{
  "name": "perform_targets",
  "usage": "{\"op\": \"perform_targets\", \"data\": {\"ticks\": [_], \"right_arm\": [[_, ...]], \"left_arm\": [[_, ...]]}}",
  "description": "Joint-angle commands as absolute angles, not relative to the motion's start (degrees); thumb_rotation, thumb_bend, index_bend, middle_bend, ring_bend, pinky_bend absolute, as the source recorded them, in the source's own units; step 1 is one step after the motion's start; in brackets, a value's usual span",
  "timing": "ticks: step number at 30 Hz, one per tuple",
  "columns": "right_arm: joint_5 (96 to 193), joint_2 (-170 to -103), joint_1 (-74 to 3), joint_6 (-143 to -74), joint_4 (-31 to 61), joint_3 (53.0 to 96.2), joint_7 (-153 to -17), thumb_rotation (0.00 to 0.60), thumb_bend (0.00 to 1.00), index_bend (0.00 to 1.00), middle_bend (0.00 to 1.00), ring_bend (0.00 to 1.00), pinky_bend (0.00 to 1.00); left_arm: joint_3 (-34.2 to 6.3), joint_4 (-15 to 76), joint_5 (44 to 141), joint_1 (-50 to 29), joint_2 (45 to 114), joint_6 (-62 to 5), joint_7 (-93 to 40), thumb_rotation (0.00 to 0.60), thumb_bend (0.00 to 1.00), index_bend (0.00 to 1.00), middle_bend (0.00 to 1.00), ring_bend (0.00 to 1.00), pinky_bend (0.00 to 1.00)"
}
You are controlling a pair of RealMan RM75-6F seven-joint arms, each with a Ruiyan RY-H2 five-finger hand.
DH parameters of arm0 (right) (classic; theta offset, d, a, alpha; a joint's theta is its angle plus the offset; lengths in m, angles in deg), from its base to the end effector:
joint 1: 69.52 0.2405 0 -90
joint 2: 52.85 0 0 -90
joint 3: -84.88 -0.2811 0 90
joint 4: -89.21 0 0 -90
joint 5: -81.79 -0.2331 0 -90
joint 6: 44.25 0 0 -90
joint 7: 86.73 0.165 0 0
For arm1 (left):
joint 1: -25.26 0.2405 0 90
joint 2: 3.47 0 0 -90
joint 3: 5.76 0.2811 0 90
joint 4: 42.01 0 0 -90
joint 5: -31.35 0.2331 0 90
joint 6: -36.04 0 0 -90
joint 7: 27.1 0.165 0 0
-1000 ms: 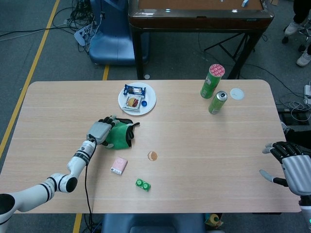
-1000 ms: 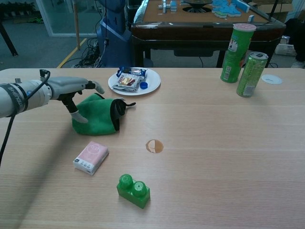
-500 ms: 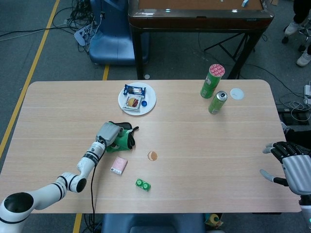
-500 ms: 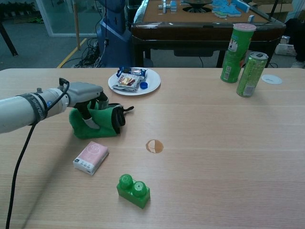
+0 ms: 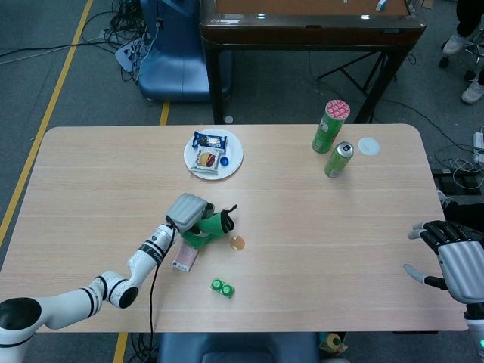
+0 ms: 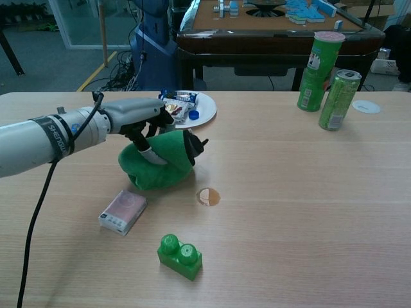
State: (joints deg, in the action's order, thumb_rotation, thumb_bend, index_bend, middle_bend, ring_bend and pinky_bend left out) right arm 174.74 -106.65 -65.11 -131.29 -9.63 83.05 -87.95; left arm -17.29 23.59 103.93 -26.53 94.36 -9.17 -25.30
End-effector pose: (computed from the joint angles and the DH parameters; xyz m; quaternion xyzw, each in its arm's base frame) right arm -0.3130 -0.1967 0.1924 0.6420 -0.3313 0.3871 0.5729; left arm -0.1233 0.4318 -0.0944 -0.7713 -0.3739 -0.3882 0.3385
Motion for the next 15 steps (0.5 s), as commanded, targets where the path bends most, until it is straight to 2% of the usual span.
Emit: {"op": "perform_targets", "data": {"ticks": [1, 8, 15], "right_arm": [[174.7, -106.6, -65.1, -131.3, -9.6, 83.0, -88.0, 0.600, 0.21, 0.39, 0.35, 0.25, 0.23], [174.4, -106.6, -65.4, -131.4, -9.7, 83.1, -88.0, 0.600, 0.21, 0.39, 0.35, 0.25, 0.23], [174.3, -106.3, -65.5, -131.6, -10.1, 83.0, -88.3, 0.600, 0.21, 0.39, 0.35, 0.25, 0.23]], "left_arm": [[-16.6, 28.6, 105.9, -26.5, 93.3, -10.6, -25.7, 0.600, 0.16, 0.60, 0.62, 0.60, 0.81], [-15.3, 31.6, 107.4, -27.2, 95.7, -10.8, -24.3, 0.600, 0.16, 0.58, 0.62, 0.60, 0.81], [-14.2, 27.2, 108.0, -28.5, 100.8, -10.5, -21.3, 0.600, 0.16, 0.56, 0.60, 0.59, 0.80]]}}
